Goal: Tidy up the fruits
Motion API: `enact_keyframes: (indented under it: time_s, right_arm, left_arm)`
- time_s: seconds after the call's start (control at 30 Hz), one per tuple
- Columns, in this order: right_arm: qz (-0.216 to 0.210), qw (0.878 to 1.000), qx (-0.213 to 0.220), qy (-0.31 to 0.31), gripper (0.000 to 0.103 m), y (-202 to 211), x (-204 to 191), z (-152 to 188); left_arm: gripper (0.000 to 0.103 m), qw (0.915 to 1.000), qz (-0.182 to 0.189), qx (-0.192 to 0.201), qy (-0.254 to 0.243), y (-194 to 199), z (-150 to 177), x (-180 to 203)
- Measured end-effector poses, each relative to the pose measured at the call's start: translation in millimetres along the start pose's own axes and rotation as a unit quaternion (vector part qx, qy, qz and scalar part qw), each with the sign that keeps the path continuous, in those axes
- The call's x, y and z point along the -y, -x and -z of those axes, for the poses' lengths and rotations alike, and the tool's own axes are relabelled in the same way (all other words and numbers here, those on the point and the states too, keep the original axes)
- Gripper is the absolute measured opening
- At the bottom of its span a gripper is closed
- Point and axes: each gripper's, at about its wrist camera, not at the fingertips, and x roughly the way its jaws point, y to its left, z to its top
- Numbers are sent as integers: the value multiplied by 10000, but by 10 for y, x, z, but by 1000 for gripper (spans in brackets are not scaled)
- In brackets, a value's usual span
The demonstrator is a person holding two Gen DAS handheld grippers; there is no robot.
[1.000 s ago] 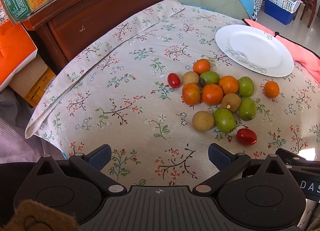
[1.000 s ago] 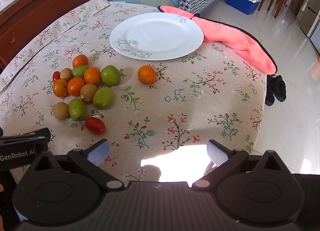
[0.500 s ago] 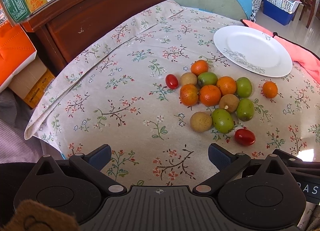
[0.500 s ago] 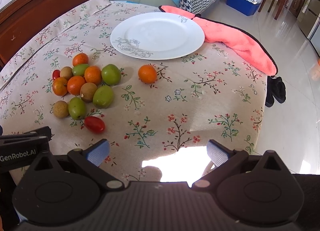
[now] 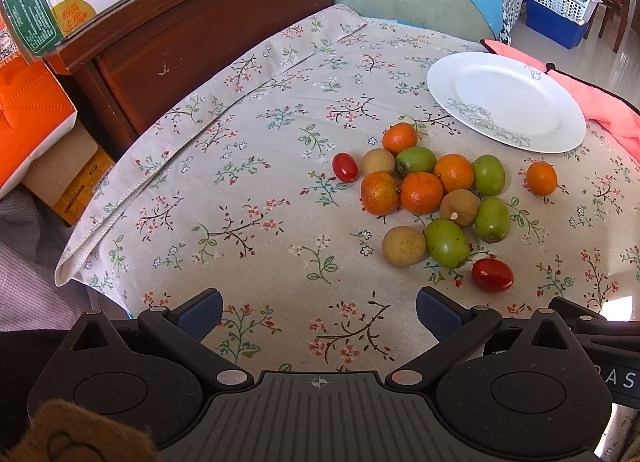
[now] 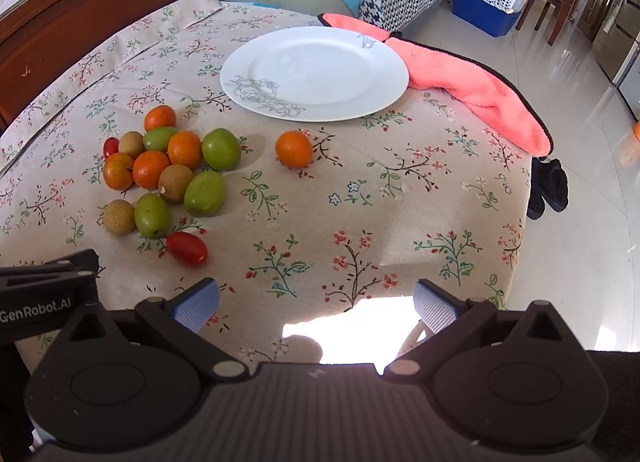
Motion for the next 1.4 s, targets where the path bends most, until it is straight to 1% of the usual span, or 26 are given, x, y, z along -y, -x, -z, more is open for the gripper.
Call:
enact_keyframes:
  time_s: [0.43, 0.63, 0.73, 0.87, 0.97, 1.07, 1.2, 1.27, 1.4]
  right_arm:
    - [77, 9999, 68, 126, 102, 11, -23, 10]
    - [46, 9998, 111, 150, 102, 19, -23, 7]
    - [-59, 9998, 161, 112, 102, 34, 0, -3]
    - [-244, 9994, 222, -94, 101, 71, 119, -27]
    - [-453, 9979, 371, -273, 100, 133, 240, -31]
    - [-616, 9962, 490, -369, 98, 172, 306, -19]
    - [-837, 9949, 497, -262, 94, 165, 259, 16]
    - [-916, 9945, 478, -181, 90, 155, 219, 28]
    - [-1000, 9938, 447, -179, 88, 136, 181, 38]
  left_arm:
    - [103, 9999, -96, 101, -99, 23, 17, 28]
    - [103, 10000, 4, 94, -6, 24, 22, -7]
    - [103, 9999, 120, 77, 69, 25, 5, -42]
    - [103, 9996, 200, -28, 178, 9, -29, -135]
    - [103, 9990, 320, -101, 312, -6, -65, -224]
    - [103, 9985, 374, -65, 384, -10, -81, -282]
    - [102, 9979, 416, -44, 494, -27, -106, -341]
    - [102, 9981, 403, 4, 472, -31, -122, -347]
    - [102, 9986, 343, 18, 404, -68, -171, -327]
